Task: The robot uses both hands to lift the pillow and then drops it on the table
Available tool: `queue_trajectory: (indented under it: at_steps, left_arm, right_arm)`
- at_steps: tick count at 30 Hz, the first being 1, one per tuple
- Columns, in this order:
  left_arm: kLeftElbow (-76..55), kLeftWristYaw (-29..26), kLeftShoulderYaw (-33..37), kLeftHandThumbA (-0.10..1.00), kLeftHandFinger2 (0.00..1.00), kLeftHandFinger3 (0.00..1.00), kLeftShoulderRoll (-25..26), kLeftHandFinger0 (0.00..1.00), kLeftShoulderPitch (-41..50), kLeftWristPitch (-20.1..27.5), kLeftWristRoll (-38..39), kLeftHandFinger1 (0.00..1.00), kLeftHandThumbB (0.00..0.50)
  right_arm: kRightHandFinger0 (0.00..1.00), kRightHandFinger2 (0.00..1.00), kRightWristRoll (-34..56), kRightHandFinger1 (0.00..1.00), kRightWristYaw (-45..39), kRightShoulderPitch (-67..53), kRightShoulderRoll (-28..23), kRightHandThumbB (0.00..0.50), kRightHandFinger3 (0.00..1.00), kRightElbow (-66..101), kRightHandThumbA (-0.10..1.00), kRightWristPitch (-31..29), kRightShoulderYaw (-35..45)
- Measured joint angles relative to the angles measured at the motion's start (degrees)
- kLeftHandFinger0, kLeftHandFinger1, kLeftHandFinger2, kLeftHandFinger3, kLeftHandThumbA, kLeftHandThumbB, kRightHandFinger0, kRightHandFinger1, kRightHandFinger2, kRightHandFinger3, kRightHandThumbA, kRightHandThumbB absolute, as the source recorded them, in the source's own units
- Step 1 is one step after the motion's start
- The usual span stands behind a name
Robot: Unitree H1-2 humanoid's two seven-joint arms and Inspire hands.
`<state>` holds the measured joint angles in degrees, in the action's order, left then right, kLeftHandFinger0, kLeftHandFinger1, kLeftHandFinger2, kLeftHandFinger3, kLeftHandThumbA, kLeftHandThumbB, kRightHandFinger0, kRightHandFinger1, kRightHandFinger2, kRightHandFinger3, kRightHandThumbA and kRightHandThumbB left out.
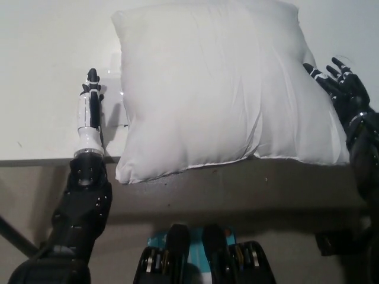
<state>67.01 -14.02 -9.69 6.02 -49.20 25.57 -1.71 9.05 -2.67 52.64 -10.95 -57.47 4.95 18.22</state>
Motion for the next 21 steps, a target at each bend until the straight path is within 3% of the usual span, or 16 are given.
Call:
queue_trajectory:
  at_steps: [9,12,21]
  left_arm:
    - [0.8,-1.0,0.0,1.00,1.00,1.00,-3.2,1.00,-1.3,0.1,1.5,1.00,0.123]
    - [0.6,-1.2,0.1,1.00,1.00,1.00,-5.1,1.00,-1.7,0.0,1.8,1.00,0.167]
    - [-1.3,-3.2,0.4,1.00,1.00,1.00,-10.4,1.00,-2.1,-1.6,3.3,1.00,0.204]
  right_arm:
    - [1.00,1.00,0.7,1.00,1.3,-0.4,3.1,0.407,1.00,-2.4,1.00,-5.1,-0.3]
    - [1.00,1.00,0.6,1.00,2.1,-0.4,4.1,0.411,1.00,-3.3,1.00,-6.8,-0.8]
    - [1.00,1.00,0.7,1.00,3.4,0.5,5.0,0.410,1.00,-7.9,1.00,-12.0,-1.6]
